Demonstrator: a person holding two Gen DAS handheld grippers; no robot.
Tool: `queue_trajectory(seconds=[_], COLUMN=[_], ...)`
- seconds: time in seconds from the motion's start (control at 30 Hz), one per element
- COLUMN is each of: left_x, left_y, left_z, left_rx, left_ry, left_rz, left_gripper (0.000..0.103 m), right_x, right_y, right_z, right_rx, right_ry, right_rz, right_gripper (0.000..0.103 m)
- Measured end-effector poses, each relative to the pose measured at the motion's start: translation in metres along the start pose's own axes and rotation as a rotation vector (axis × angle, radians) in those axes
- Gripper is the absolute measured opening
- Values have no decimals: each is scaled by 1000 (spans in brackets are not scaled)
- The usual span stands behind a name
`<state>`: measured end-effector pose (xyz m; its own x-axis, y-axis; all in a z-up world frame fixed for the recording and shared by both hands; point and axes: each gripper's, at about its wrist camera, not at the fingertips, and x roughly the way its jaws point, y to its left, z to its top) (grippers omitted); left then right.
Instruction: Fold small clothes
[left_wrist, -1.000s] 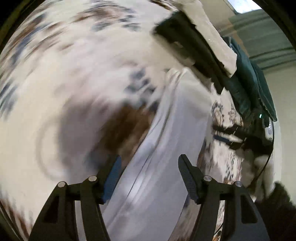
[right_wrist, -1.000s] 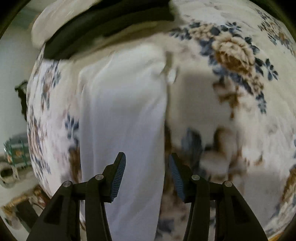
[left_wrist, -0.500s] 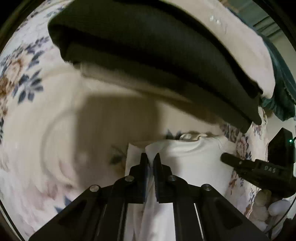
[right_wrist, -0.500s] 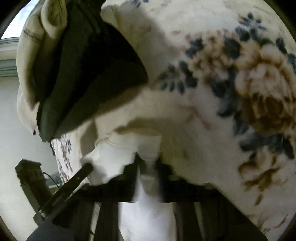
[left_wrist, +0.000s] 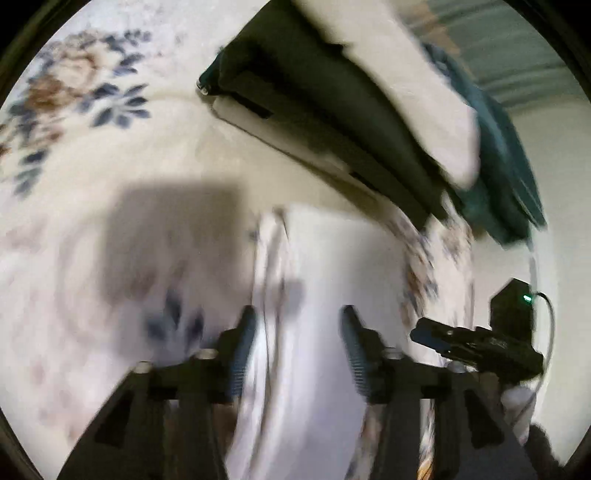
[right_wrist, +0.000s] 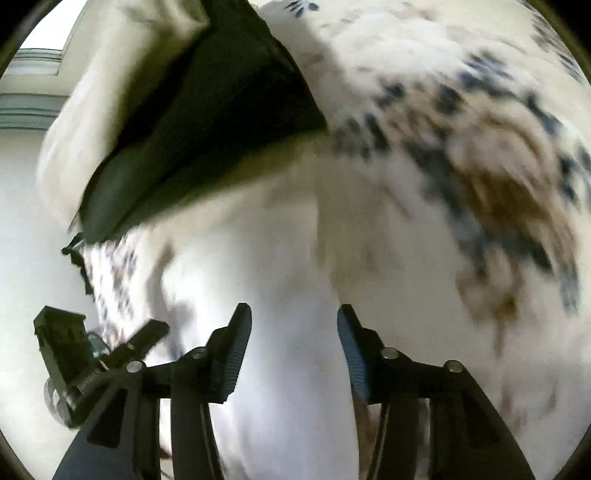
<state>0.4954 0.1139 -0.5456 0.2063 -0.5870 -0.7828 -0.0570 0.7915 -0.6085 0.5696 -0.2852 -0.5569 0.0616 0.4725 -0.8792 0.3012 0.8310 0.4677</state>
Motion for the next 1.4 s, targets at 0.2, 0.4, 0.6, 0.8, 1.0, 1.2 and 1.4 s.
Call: queue_trajectory(seconds=[0.2, 0.4, 0.6, 0.8, 1.0, 1.2, 1.4], left_x=[-79, -70, -14, -63, -80, -18, -74], left_y=[8, 12, 26, 78, 60, 33, 80], left_z=[-125, -242, -293, -299, -312, -324, -304], left_rx=[109, 72, 87, -33, -100, 45, -157], left_ry=[67, 202, 231, 131, 137, 208, 82], left_rz=[110, 227, 473, 695, 401, 555, 603], left_gripper=[60, 60, 60, 60, 60, 60, 60], right_x=[-29, -11, 48, 71, 60, 81, 92], right_y=[-40, -78, -87, -89, -100, -110, -107], right_z=[-153, -298, -391, -425, -443, -463, -476], right_rx=[138, 234, 246, 247, 253, 274, 291], right_ry=[131, 250, 282, 243, 236, 294, 292], right_rz=[-55, -129, -60, -67, -23, 26, -14], right_gripper=[51, 51, 51, 51, 51, 51, 51])
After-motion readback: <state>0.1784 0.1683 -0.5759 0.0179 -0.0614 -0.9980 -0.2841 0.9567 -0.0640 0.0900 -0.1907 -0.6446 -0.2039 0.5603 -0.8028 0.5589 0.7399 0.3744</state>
